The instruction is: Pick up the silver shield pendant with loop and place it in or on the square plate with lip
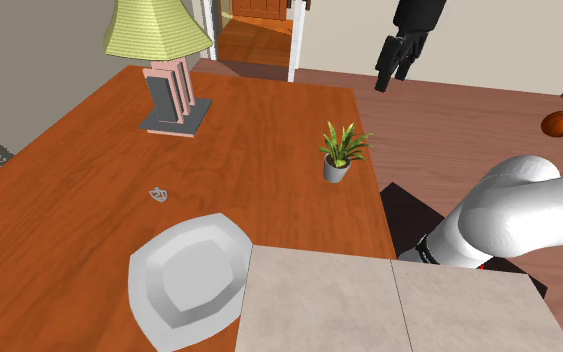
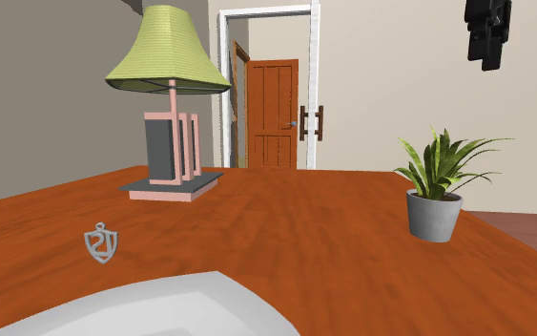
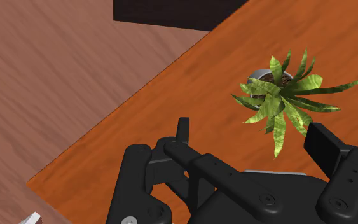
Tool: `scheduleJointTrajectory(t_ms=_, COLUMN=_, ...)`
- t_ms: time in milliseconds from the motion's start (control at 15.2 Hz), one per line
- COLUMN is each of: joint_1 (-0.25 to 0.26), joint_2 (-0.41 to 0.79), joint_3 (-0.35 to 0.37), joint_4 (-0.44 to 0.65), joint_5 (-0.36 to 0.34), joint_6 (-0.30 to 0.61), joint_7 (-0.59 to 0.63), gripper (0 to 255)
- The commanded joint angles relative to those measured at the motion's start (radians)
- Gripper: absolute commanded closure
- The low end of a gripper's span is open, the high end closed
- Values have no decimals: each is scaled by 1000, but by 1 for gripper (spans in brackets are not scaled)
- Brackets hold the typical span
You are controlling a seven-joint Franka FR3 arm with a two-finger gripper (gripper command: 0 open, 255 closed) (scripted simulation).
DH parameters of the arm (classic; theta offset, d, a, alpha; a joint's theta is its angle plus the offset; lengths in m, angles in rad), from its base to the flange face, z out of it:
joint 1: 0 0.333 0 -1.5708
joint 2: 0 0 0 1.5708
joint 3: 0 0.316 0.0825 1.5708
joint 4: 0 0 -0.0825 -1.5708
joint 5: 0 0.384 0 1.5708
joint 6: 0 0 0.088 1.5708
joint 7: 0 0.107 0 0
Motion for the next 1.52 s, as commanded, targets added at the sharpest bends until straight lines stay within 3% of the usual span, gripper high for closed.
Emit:
scheduleJointTrajectory(t_ms=0, joint_1=0, joint_2=0, joint_3=0, joint_4=0, joint_5=0, joint_6=0, joint_7=0, gripper=0)
scheduleJointTrajectory(t_ms=726, joint_1=66, joint_2=199, joint_3=181, joint_4=0, joint_5=188, joint_6=161, joint_7=270, gripper=0)
scheduleJointTrajectory(t_ms=1452, joint_1=116, joint_2=517, joint_3=337, joint_4=146, joint_5=297, joint_6=333, joint_7=514, gripper=0)
